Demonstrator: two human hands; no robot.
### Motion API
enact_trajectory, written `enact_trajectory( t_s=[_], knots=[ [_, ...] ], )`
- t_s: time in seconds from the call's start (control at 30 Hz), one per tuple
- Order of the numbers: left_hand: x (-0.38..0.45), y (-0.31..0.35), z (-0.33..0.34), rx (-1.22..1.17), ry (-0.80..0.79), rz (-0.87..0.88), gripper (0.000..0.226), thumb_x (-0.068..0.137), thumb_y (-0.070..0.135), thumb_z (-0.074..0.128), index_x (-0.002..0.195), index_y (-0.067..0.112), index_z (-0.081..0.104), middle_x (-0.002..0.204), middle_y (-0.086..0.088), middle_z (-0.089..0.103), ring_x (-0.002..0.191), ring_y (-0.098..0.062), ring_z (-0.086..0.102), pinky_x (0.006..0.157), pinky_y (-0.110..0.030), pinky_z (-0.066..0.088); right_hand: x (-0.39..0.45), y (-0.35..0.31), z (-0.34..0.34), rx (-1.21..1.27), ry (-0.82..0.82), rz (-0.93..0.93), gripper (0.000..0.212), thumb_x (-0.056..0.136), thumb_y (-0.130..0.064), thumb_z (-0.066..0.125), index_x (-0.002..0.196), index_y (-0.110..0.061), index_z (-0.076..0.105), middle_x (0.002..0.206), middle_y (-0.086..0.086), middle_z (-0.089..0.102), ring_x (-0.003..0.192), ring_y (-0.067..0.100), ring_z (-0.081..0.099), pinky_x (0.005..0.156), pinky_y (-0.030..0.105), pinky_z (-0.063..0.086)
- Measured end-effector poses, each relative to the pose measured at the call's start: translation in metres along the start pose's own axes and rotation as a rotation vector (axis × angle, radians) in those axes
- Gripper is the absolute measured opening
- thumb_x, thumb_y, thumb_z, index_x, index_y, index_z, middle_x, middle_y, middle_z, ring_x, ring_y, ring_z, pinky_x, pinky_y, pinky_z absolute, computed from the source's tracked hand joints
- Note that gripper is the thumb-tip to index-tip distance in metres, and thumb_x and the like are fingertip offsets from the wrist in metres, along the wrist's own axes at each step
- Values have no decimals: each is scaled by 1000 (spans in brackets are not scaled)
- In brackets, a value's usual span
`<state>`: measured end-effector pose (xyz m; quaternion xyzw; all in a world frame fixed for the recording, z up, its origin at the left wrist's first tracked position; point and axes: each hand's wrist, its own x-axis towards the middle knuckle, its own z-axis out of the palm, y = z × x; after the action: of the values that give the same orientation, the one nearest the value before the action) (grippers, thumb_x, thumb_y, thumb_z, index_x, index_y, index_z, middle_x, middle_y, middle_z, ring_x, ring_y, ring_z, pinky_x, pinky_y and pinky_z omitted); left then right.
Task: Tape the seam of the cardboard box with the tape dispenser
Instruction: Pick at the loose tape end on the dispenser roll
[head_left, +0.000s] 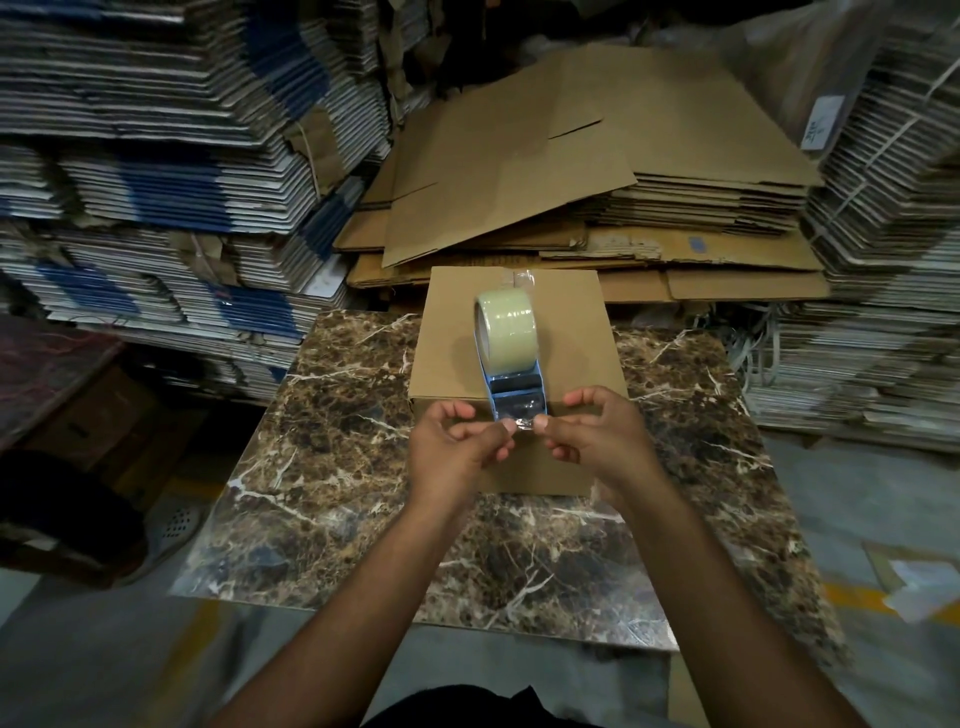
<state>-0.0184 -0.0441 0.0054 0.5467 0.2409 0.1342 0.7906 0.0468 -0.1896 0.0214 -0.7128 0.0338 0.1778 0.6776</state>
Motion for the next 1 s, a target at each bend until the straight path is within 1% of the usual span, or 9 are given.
enact_trajectory(
  t_s=[0.23,0.4,0.5,0.6,0.7,0.77,0.9,0.97,1.0],
  knots=[
    [-6,-5,-7,-6,-34,-72,36,82,-7,73,110,6,54,94,-23,75,78,-27,74,69,-31,62,2,1,-10,-45,-72,-34,29,88,6,67,107,-8,52,76,13,75,60,16,65,58,26,55],
    [-2,-3,-12,-22,50,-62,15,92,-3,60,104,5,58,92,-19,73,73,-22,71,70,-31,59,7,-2,-14,-176,-7,-114,7,96,-6,59,93,-13,60,74,8,75,58,17,65,49,26,52],
    [5,4,-11,43,100,43,12,96,-2,54,95,8,62,94,-17,71,79,-22,69,76,-31,57,13,-7,-14,-321,114,-298,14,97,-8,56,88,-16,62,79,2,74,68,16,70,59,31,59],
    [15,15,-5,182,61,124,15,98,7,56,97,16,68,102,-9,75,94,-20,72,83,-30,58,20,-13,-6,-380,66,-352,13,99,-22,54,97,-23,66,90,-3,73,80,15,71,76,40,63],
    [19,23,5,220,-30,37,23,99,3,52,100,19,69,107,-5,74,96,-12,71,80,-22,56,26,-18,1,-450,-4,-273,44,88,-60,42,109,-30,66,102,-1,74,92,21,70,86,49,59],
    [18,24,9,204,-50,-1,28,98,-3,47,108,14,67,108,-4,75,90,-8,72,74,-21,57,29,-21,2,-469,-59,-229,65,78,-73,33,108,-27,67,104,1,74,95,25,70,90,50,56],
    [11,21,9,108,8,-58,26,101,1,44,111,9,66,106,-7,75,85,-15,74,65,-29,59,30,-26,2,-398,-144,-138,78,71,-82,30,102,-24,73,100,3,76,93,27,72,90,51,57],
    [8,17,7,54,42,-56,21,100,1,50,113,6,65,102,-10,75,85,-18,75,66,-31,60,25,-25,1,-318,-150,-75,71,78,-77,38,99,-21,74,96,5,77,89,28,74,86,53,59],
    [6,14,6,26,48,-55,20,97,-1,55,114,5,65,102,-11,76,85,-19,76,67,-31,61,21,-23,0,-270,-159,-44,60,87,-68,45,99,-17,74,98,8,77,90,29,75,85,54,60]
  ],
)
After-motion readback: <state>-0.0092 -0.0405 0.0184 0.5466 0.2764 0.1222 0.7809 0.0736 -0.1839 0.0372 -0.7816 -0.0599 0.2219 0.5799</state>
